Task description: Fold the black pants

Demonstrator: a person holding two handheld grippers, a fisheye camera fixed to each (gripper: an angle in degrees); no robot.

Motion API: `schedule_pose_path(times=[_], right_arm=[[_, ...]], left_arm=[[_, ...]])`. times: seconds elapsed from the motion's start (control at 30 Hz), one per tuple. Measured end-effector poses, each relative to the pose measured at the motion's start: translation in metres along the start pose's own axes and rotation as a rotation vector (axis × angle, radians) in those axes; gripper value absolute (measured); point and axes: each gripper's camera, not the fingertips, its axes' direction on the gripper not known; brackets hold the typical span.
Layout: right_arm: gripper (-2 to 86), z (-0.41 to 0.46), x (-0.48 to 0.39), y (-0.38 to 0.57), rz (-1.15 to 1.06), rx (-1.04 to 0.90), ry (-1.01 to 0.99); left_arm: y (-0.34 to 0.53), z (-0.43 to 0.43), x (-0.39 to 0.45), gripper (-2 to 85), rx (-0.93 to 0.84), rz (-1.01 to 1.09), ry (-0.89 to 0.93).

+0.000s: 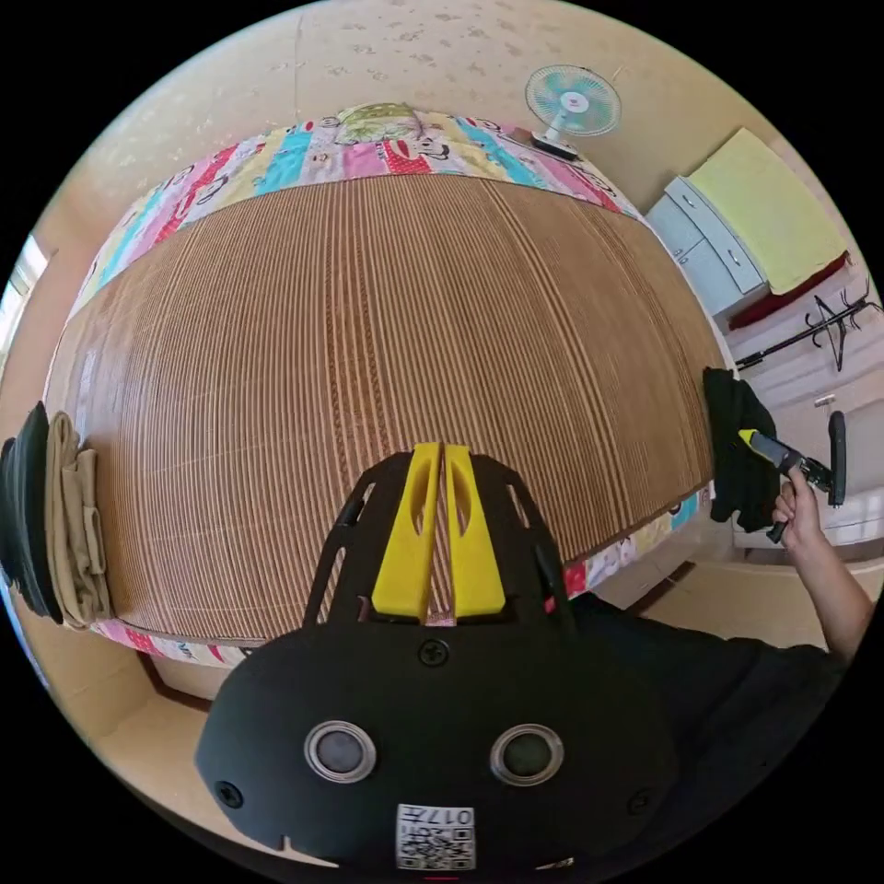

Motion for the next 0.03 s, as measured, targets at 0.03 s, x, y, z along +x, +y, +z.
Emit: schedule_pose_path(times=[0.03], right_arm=[[8.1,-0.0056,0.0142,0.0011,0.032,-0.001,0.035]], left_arm=[[0.0024,-0.0039,0.0110,-1.0,-0.003,-0.023,0.077]])
